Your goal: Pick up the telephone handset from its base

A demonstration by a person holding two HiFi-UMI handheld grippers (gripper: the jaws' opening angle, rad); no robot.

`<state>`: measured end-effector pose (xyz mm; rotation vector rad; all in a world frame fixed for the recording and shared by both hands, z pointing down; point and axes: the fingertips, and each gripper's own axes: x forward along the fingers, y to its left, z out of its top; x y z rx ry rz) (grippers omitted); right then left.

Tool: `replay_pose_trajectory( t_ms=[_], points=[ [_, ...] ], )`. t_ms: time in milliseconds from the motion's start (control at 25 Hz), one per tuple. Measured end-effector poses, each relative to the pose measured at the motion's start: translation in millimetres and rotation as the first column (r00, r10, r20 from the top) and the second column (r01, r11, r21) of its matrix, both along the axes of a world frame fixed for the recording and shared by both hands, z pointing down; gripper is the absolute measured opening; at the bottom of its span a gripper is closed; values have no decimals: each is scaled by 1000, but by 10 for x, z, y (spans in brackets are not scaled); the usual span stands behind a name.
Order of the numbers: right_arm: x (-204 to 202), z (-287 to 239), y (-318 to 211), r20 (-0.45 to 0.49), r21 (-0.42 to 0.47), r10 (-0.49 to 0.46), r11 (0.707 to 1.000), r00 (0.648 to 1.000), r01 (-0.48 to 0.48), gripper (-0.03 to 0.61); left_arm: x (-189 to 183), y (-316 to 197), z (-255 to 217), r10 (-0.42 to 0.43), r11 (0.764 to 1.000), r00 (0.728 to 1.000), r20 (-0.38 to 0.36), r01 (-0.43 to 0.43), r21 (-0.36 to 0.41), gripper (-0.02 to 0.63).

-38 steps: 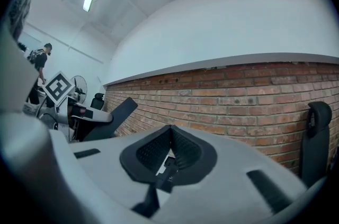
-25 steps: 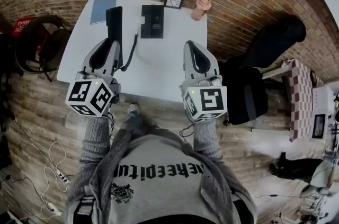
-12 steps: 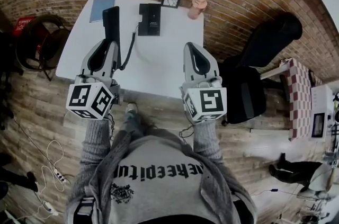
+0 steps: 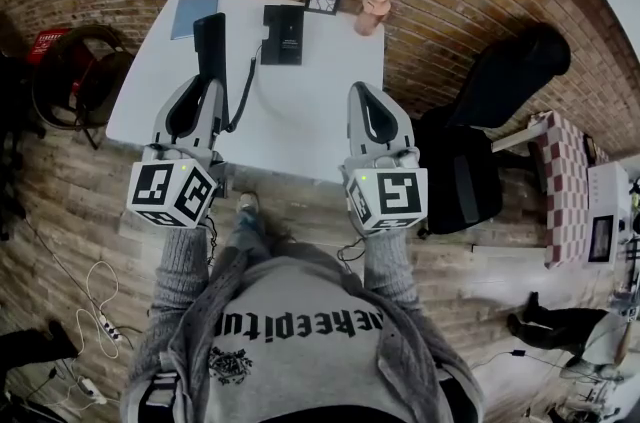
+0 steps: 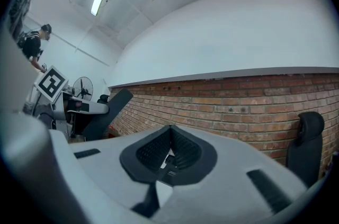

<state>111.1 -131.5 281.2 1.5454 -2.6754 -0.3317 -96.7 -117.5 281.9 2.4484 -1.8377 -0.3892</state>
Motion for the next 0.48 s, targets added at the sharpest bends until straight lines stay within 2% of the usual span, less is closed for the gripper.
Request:
replay_pose_trajectory(
  t_ms=[480],
  points=[
    [22, 12, 43, 10, 1, -6, 1000, 1000, 6, 3, 76, 43, -39, 9, 1000, 1000, 7, -9, 11, 71]
  ],
)
